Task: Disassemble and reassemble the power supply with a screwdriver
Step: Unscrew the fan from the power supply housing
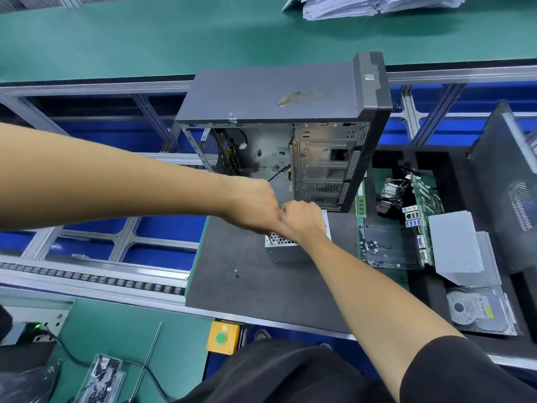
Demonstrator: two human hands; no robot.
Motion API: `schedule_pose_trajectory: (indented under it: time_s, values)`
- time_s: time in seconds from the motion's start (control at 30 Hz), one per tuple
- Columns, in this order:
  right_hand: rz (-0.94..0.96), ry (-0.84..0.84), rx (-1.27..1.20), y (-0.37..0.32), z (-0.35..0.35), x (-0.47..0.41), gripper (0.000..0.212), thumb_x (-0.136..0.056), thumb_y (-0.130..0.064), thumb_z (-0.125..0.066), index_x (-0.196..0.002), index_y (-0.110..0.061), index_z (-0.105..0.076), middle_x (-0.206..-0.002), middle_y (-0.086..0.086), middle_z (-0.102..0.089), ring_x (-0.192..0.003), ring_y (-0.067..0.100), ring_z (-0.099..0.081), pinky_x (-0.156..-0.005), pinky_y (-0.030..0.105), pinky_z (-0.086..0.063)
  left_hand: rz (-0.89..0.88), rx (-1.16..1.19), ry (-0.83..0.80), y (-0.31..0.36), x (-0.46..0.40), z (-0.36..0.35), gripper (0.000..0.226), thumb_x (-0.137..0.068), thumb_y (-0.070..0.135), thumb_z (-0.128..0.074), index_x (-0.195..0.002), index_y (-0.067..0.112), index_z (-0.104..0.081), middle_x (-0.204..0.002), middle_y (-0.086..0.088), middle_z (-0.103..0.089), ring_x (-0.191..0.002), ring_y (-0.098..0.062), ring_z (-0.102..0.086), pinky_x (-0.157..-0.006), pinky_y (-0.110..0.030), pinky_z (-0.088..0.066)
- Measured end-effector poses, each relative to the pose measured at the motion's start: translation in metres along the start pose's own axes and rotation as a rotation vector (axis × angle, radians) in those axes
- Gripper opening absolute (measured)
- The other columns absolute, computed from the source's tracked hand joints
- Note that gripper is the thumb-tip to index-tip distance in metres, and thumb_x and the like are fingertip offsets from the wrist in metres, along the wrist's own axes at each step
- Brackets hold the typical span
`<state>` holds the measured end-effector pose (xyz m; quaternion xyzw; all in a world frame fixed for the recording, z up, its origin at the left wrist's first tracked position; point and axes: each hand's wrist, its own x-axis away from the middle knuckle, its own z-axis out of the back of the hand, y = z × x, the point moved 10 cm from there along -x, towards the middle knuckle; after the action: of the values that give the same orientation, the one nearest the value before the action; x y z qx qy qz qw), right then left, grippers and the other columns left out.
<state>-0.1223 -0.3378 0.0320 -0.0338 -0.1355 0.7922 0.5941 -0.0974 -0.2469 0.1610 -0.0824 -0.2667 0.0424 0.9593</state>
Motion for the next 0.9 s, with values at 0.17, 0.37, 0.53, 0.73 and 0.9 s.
schedule_pose_trajectory:
  time_s: [0.17,0.37,0.53,0.73,0.9]
  values:
    - [-0.02,0.041,-0.056,0.0,0.005,0.003,0.039,-0.092,-0.035,-0.034,-0.059,-0.02,-0.048,-0.054,-0.001,-0.047,-0.061,0.031,-0.054,-0.067,0.039,-0.041,0.819,0.604,-0.085,-0.057,0.02,-0.033,0.027,-0.084,0.047,-0.063,-0.106,0.034,-0.053,-0.075,0.014,-0.06,-0.078,-0.018,-0.063,-0.055,-0.028,-0.034]
    - [-0.015,0.045,-0.009,0.0,0.002,0.003,0.041,-0.09,-0.034,-0.028,-0.059,-0.019,-0.05,-0.053,-0.001,-0.047,-0.056,0.029,-0.049,-0.06,0.038,-0.03,0.776,0.627,-0.131,-0.051,0.019,-0.039,0.027,-0.099,0.039,-0.044,-0.105,0.021,-0.063,-0.078,0.0,-0.074,-0.071,-0.019,-0.067,-0.063,-0.029,-0.052]
    - [0.002,0.047,-0.031,0.0,0.0,0.004,0.039,-0.091,-0.037,-0.035,-0.063,-0.019,-0.057,-0.062,0.001,-0.059,-0.06,0.027,-0.051,-0.065,0.038,-0.032,0.185,0.056,-0.122,-0.008,-0.002,-0.013,0.023,-0.102,0.023,-0.045,-0.124,0.027,-0.047,-0.065,0.0,-0.04,-0.06,-0.031,-0.041,-0.048,-0.031,-0.024]
    - [-0.017,-0.031,-0.046,-0.001,0.003,0.007,0.031,-0.083,-0.034,-0.035,-0.064,-0.02,-0.055,-0.06,-0.004,-0.057,-0.066,0.026,-0.059,-0.069,0.038,-0.039,-0.055,-0.147,-0.093,0.016,-0.012,0.004,0.043,-0.094,0.015,-0.045,-0.133,0.03,-0.036,-0.087,-0.005,-0.061,-0.068,-0.034,-0.05,-0.05,-0.033,-0.026]
    - [-0.03,0.067,-0.177,0.003,0.008,0.013,0.031,-0.086,-0.032,-0.041,-0.059,-0.02,-0.046,-0.058,-0.001,-0.054,-0.065,0.031,-0.053,-0.067,0.035,-0.031,0.674,0.461,-0.12,-0.038,0.002,-0.017,0.026,-0.086,0.028,-0.054,-0.111,0.025,-0.046,-0.076,0.005,-0.057,-0.071,-0.028,-0.053,-0.058,-0.033,-0.038]
